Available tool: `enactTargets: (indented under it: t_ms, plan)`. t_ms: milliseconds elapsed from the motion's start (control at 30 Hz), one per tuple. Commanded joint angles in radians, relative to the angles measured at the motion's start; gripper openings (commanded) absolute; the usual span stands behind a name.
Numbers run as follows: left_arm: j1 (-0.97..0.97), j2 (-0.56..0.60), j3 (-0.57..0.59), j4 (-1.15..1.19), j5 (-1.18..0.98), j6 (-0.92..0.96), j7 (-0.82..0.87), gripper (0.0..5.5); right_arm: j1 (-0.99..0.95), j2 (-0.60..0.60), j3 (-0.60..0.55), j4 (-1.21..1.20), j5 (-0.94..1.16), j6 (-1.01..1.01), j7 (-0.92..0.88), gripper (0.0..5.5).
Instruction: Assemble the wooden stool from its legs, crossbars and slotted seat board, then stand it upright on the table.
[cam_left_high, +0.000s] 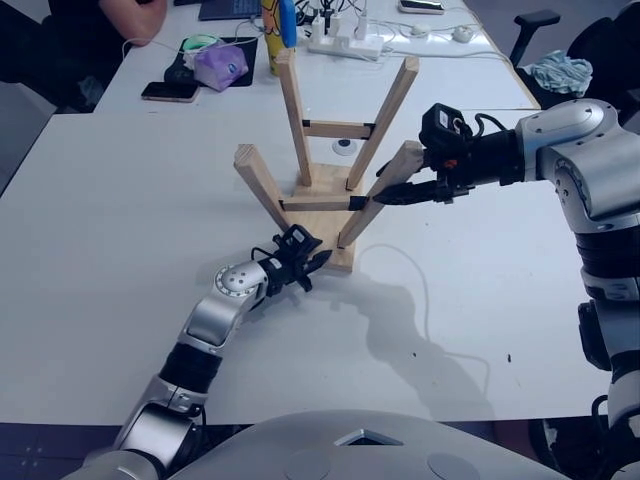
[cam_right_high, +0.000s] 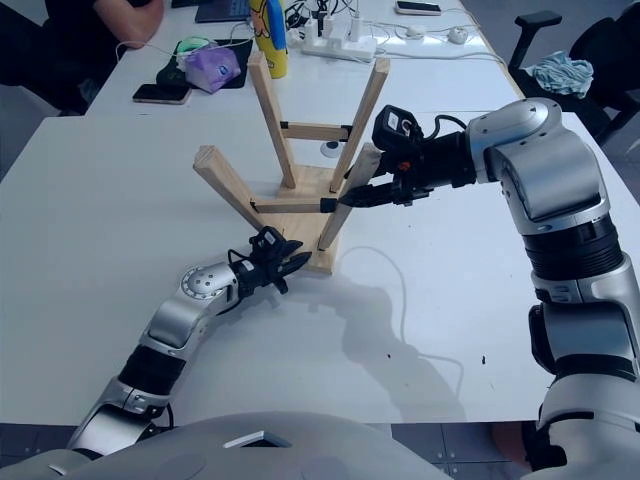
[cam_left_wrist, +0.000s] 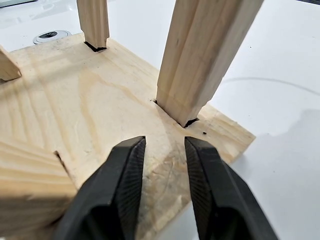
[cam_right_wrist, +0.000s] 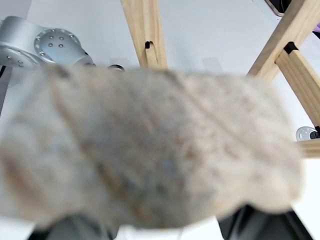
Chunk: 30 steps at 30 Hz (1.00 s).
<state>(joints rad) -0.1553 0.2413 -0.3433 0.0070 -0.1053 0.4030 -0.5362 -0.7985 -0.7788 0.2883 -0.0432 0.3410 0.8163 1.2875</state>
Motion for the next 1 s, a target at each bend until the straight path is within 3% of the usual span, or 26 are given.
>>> enactTargets:
  t_ms: [33,267,533,633,1000]
  plan:
    - [0.051,0.003,-0.028,0.074,0.024,0.065,0.003,1.43,0.031,0.052,0.081,0.039,-0.029,-0.024,0.001,2.06]
    - [0.052,-0.002,-0.027,0.068,0.022,0.07,0.008,1.43,0.08,0.088,0.09,-0.012,-0.006,-0.094,0.029,2.06]
    - [0.048,0.002,-0.028,0.069,0.018,0.072,-0.001,1.43,0.263,0.232,-0.135,0.128,0.132,-0.197,-0.053,2.06]
    - [0.047,0.01,-0.029,0.064,0.016,0.077,-0.011,1.43,0.288,0.262,-0.171,0.16,0.15,-0.231,-0.065,2.06]
    - [0.032,0.036,-0.025,0.07,0.016,0.081,-0.044,1.43,0.367,0.276,-0.124,0.056,0.172,-0.249,-0.021,2.06]
